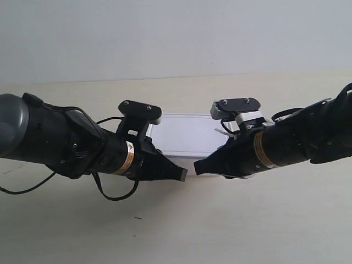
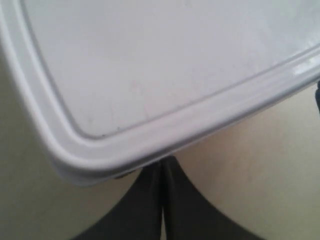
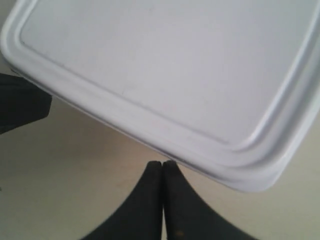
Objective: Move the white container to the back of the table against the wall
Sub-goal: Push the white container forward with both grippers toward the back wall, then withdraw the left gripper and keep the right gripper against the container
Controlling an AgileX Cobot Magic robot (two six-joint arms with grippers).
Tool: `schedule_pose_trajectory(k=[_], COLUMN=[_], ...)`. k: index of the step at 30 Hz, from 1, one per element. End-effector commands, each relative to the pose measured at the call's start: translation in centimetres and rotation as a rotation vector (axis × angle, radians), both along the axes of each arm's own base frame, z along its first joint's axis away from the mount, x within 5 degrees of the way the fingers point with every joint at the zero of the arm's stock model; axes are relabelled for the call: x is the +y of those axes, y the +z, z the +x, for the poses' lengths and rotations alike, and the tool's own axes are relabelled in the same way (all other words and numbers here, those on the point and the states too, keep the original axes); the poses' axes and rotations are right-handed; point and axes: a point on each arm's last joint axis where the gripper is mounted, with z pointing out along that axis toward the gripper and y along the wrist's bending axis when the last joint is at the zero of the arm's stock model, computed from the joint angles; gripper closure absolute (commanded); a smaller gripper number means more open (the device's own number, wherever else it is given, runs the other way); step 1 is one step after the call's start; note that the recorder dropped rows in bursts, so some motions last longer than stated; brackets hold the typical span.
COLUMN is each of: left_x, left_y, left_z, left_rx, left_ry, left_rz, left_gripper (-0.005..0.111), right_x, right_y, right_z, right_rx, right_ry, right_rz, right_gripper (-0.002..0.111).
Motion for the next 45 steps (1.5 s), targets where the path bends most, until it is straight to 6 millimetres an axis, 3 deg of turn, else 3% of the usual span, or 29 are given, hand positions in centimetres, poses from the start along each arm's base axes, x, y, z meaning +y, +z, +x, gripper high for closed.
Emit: schedule_pose_trajectory(k=[1, 10, 25, 35, 39, 44, 45], left_x=[-0.5, -0.3, 3.1, 2.9, 3.4, 4.9, 5.5], left_y=[-0.1, -0.5, -0.1, 0.7, 0.7, 3.2, 4.0], left_z=[0.7, 2.4, 5.0, 5.8, 5.0, 1.7, 0.2], left_rx=[-0.021, -0.028, -0.054, -0.098, -0.073, -0.063, -0.065], left_ry=[-0.012, 0.012, 0.07, 0.08, 0.117, 0.166, 0.171], left_rz=[0.012, 0.002, 0.016, 0.019, 0.004, -0.049, -0.058], left_gripper=[0.107, 0.107, 0.107, 0.107, 0.107, 0.107, 0.107], right_x=[0.4, 1.0, 2.5, 3.4, 4.0, 4.5, 4.6], right_y=[-0.7, -1.9, -2.8, -2.8, -2.9, -2.3, -2.4], right_z=[0.9, 2.9, 6.0, 7.6, 8.8, 10.0, 10.3], right_rx=[-0.002, -0.018, -0.051, -0.072, -0.093, -0.127, -0.135], right_ry=[0.007, 0.01, 0.004, 0.01, 0.01, 0.01, 0.004], right_rz=[-0.017, -0.058, -0.054, -0.027, -0.018, -0.005, -0.009], right_gripper=[0.108, 0.108, 0.108, 0.108, 0.108, 0.108, 0.108])
